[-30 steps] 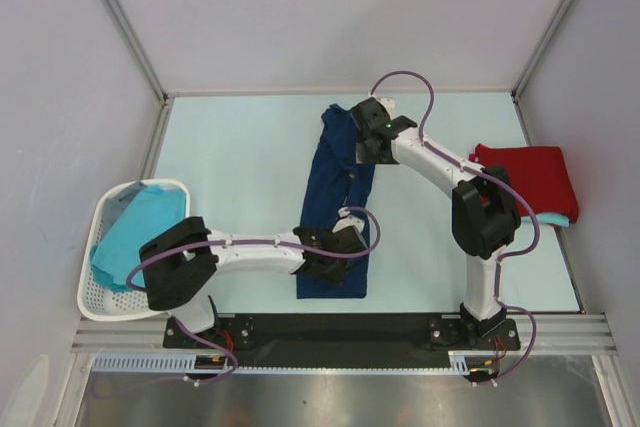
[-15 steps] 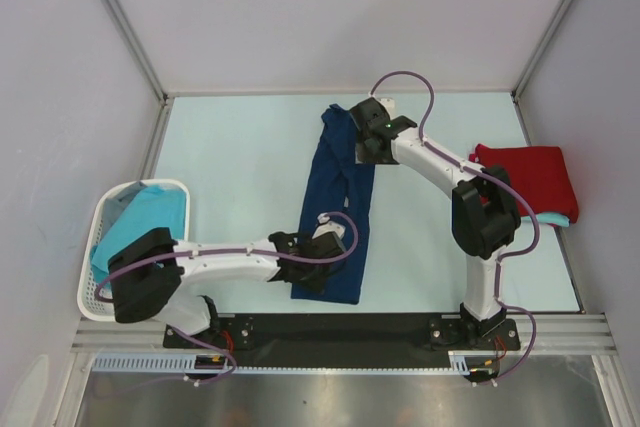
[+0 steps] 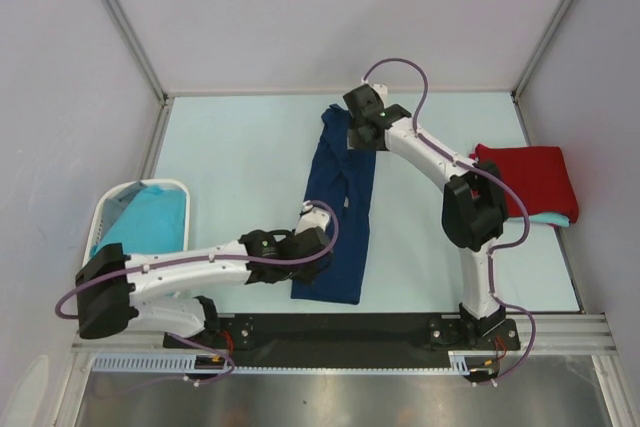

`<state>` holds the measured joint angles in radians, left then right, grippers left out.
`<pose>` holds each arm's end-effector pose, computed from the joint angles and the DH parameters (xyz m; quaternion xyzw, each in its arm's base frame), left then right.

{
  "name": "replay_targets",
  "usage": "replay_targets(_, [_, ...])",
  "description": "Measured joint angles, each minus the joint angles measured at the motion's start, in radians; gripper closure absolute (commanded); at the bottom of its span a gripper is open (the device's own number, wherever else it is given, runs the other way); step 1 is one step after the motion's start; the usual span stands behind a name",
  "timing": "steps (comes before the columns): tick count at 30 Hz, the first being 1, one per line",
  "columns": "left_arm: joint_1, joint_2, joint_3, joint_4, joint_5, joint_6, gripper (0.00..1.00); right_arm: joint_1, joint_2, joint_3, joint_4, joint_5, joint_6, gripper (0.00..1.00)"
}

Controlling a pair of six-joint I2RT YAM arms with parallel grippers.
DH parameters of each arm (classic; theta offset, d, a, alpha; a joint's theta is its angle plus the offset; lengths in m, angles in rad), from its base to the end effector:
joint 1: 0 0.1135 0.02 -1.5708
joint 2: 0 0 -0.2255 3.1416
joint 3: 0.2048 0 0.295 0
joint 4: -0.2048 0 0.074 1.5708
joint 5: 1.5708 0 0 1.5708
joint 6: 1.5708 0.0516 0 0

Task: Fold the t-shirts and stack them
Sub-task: Rotate the tshirt 95 degrees

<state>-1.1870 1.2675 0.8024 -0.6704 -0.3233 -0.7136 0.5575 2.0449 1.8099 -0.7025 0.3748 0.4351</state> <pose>0.1236 -0.2623 0.1413 0.1922 0.9450 -0.0820 0.2518 0.4258 0.2432 0.2069 0.0008 0.9354 -0.0100 0.3533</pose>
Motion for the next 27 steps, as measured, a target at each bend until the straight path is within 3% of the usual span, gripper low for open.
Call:
replay_targets(7, [0.01, 0.023, 0.142, 0.008, -0.067, 0.034, 0.62, -0.033, 0.175, 0.237, -0.023, -0.048, -0.011, 0.55])
replay_targets(12, [0.011, 0.066, 0.144, 0.018, -0.065, 0.053, 0.62, -0.063, 0.27, 0.264, -0.037, -0.079, -0.013, 0.67])
replay_targets(23, [0.011, 0.194, 0.201, 0.068, -0.038, 0.111, 0.63, -0.076, 0.423, 0.365, -0.076, -0.134, -0.018, 0.77])
replay_targets(25, [0.011, 0.219, 0.217, 0.077, -0.03, 0.12, 0.63, -0.077, 0.433, 0.386, -0.078, -0.14, -0.018, 0.82])
replay_targets(27, [0.011, 0.241, 0.23, 0.087, -0.021, 0.13, 0.63, -0.081, 0.443, 0.401, -0.078, -0.149, -0.018, 0.98])
